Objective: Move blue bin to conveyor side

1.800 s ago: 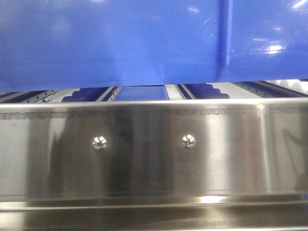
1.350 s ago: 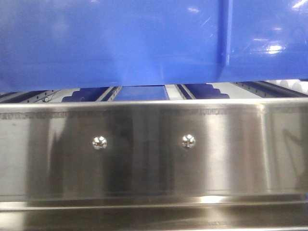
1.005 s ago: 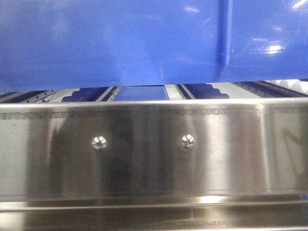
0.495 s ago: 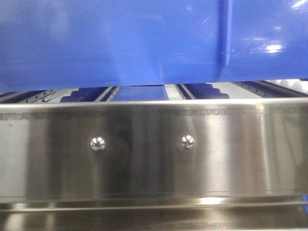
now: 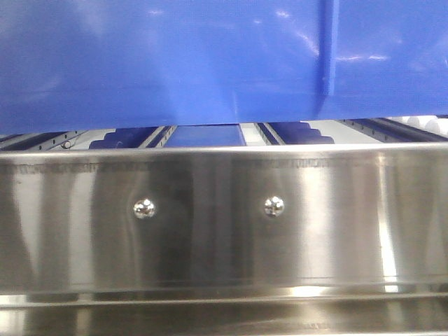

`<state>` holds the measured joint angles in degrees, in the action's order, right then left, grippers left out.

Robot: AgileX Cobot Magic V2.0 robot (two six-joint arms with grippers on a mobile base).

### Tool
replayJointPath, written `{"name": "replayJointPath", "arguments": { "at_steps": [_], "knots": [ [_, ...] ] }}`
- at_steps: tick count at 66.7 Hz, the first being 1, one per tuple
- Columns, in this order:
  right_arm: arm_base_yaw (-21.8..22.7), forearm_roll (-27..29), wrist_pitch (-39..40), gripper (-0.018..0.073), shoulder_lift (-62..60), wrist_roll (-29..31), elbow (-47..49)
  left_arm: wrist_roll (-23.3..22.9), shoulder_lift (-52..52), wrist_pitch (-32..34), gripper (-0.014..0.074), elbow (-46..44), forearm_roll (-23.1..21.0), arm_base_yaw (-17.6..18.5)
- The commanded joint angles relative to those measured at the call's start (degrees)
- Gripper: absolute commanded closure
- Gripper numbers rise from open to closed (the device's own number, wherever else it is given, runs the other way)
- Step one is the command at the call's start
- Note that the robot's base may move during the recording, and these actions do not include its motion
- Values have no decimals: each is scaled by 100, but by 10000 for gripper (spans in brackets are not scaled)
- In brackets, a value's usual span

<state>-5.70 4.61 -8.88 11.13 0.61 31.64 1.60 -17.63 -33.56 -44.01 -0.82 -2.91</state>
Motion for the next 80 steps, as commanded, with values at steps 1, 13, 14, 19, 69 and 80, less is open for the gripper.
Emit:
{"name": "replayJointPath", "arguments": {
  "at_steps": [1,13,14,19,69,80],
  "knots": [
    [-95,30,-51,-12,561,-24,317,-9,-407,-23,112,-309,-50,162],
    [-209,30,-104,-12,1579,-24,897,-39,-1221,-42,17,-753,-41,544],
    [-219,30,-151,-12,1647,-24,959,-44,-1283,-42,13,-790,-41,570],
    [-338,30,-455,-12,2000,-24,1384,-44,-1606,-58,13,-1019,-50,709],
    [-1210,-78,-6103,-10,5966,-238,6563,-670,-4957,-3125,16,-4738,-199,720],
    [-1210,-301,-6108,-10,6463,-377,6906,-670,-5487,-3639,16,-5245,-96,616]
  ]
}}
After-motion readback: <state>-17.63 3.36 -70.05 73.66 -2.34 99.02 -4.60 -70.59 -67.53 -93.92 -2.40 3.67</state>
